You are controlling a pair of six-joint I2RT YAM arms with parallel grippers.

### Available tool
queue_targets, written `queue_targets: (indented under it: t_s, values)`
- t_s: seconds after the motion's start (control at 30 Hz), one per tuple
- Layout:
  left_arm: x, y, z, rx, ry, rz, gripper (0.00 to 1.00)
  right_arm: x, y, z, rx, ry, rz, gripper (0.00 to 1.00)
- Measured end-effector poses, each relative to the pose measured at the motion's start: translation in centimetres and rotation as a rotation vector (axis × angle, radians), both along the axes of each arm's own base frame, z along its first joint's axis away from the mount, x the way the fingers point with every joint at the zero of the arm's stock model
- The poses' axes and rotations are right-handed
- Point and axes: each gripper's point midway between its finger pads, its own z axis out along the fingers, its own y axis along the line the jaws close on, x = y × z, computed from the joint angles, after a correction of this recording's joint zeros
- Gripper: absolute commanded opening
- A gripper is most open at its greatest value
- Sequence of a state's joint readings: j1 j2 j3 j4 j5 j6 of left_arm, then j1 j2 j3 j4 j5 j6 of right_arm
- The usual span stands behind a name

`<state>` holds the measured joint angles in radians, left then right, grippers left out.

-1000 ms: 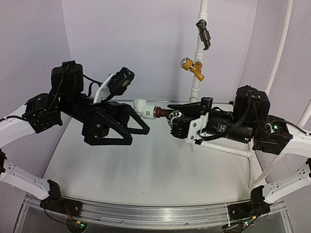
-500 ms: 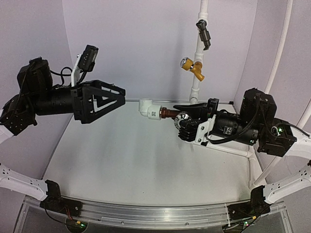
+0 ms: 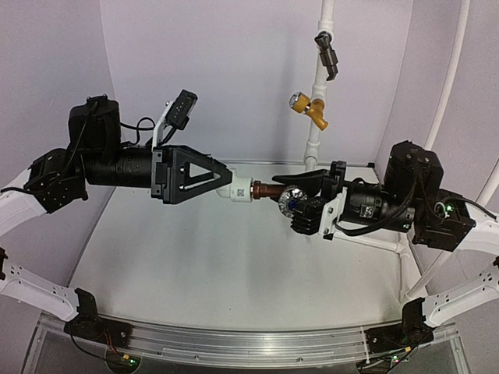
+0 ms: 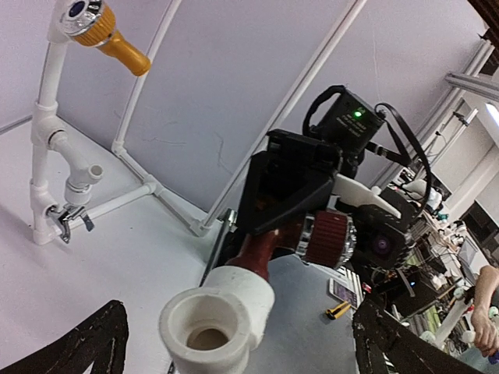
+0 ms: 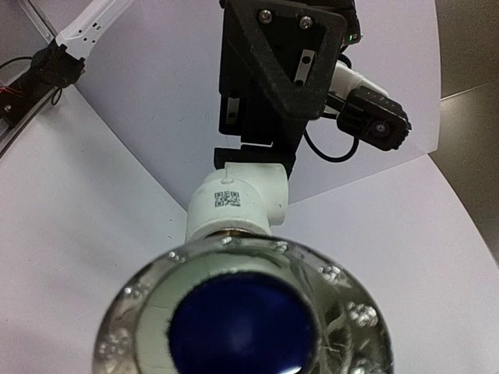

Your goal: Install the water faucets

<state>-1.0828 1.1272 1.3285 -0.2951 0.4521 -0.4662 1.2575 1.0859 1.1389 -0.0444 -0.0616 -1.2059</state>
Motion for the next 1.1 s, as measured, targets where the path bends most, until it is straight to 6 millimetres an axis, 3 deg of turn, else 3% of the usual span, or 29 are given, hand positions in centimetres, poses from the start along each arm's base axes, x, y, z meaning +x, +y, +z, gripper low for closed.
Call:
queue_targets:
  t_s: [0.33,0.53,0.83,1.1]
  values:
    - [-3.5,0.2,2.4,-0.094,-0.009,-0.208,0.94,-0.1,0.5,-0.6,-0.014,0.008,0.011,0.0]
    - [-4.7,0.4,2.7,-0.108,-0.011,-0.279,0.9,0.1,0.6,-0.7,-0.017,0.012,0.003,0.0]
    - [-5.1,0.4,2.4,-0.1,-0.003,-0.311,0.89,0.8,0.5,0.6,0.011,0.022,-0.036,0.0]
    - [-4.5,-0.3,0.9,-0.062,0.015,-0.291,0.9,1.0,0.3,1.2,0.032,0.031,-0.053,0.0]
